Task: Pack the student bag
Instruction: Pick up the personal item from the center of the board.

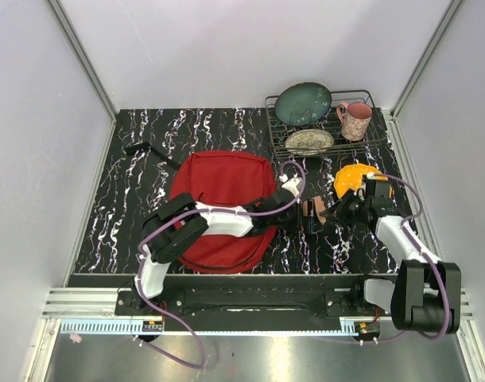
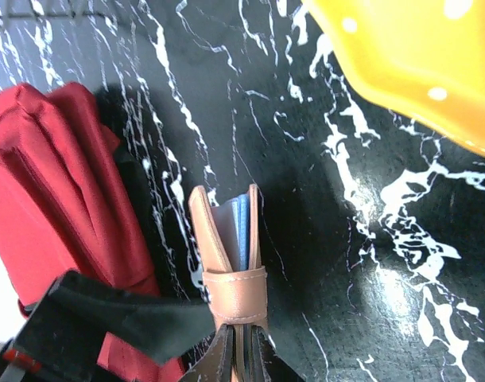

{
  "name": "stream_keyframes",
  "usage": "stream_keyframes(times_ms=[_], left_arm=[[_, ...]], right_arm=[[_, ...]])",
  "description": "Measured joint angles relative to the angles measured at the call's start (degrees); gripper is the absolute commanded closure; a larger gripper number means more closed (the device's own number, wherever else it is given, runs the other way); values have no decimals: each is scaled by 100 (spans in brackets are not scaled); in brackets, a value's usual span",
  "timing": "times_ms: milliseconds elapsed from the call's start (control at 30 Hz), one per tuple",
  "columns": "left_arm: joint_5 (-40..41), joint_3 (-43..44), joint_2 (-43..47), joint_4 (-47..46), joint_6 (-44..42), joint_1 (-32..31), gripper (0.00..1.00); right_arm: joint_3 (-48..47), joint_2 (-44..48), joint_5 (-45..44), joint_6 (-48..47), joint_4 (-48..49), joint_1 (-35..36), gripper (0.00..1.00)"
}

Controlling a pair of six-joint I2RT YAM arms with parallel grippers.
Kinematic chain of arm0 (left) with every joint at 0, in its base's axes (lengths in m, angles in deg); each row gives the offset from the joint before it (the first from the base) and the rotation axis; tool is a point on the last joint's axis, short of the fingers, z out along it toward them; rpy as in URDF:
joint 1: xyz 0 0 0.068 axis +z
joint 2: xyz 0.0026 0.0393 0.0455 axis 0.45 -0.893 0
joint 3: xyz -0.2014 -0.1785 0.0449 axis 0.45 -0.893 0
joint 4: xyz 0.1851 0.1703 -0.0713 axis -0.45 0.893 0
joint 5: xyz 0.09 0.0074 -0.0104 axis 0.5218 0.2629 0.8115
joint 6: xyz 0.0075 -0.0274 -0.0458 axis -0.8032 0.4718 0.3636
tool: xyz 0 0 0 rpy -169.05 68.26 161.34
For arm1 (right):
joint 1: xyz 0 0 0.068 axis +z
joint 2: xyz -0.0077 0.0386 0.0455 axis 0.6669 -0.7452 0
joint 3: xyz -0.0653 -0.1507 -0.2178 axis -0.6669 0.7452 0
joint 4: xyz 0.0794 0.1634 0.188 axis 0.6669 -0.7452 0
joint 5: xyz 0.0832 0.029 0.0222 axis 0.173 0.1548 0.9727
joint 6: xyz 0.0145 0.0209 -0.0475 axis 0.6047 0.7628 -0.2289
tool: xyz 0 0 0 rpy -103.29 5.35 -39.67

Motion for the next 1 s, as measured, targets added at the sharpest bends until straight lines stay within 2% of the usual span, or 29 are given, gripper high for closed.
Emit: stream_keyframes(times_ms=[167,400,633,800,1000], left_arm=[[39,-236,863,461,-315,-101,1],[345,-588,2277,627,-780,-109,1],[979,-1165,3829,1058,-1097,22,1],[966,-1818,4959,1126,-1137,568,1],[501,-2634,6050,1086,-1113,1545,1]], right_arm=[[0,614,-269,184,-15,9,100],[0,894,-367,431,-74,9,100],[0,1049,-52,680,20,9,100],[2,1399,470,892,302,11,100],[2,1797,1117,1078,717,129,100]])
